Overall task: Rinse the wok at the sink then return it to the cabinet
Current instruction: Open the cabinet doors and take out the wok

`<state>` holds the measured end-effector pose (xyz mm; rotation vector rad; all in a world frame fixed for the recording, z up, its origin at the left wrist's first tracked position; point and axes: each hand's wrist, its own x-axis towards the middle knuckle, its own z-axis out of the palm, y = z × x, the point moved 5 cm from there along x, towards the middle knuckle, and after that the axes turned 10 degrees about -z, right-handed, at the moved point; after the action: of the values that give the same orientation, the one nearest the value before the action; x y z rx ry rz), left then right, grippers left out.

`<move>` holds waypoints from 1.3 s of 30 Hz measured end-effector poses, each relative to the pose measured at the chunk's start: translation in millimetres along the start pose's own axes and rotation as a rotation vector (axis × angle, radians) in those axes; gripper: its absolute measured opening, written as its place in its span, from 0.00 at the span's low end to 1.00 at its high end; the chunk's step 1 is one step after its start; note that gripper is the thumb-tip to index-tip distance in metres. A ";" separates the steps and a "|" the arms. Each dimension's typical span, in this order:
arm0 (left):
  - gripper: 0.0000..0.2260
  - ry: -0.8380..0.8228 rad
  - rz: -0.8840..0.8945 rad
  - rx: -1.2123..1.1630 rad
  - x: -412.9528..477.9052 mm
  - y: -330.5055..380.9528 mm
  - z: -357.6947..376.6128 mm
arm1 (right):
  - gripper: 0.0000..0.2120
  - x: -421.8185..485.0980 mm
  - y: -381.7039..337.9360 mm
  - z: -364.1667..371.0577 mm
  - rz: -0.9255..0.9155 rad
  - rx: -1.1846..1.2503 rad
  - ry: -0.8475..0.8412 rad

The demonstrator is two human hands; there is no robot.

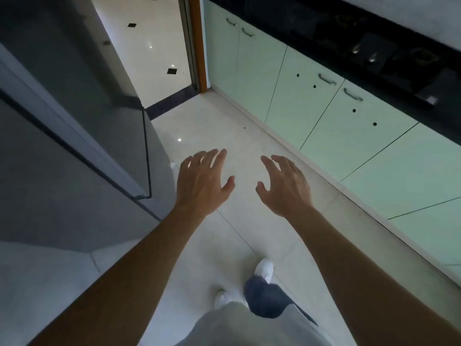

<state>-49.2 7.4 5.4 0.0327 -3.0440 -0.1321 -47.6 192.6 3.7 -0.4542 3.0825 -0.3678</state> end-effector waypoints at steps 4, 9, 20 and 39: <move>0.31 0.011 0.010 -0.014 32.5 -1.6 5.7 | 0.29 30.4 10.5 3.0 0.001 0.012 0.010; 0.30 0.035 0.017 -0.032 83.0 4.6 19.7 | 0.29 77.4 32.5 7.0 -0.007 0.004 0.000; 0.30 -0.029 -0.076 0.028 239.0 38.7 36.9 | 0.28 229.7 115.4 -2.9 -0.078 0.011 -0.025; 0.30 -0.052 -0.209 -0.011 411.6 2.3 70.2 | 0.29 420.2 142.9 25.6 -0.119 0.083 -0.086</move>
<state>-465.6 5.2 -25.6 0.3529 -3.0839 -0.1664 -489.9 199.9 -41.7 -0.6344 2.9520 -0.4625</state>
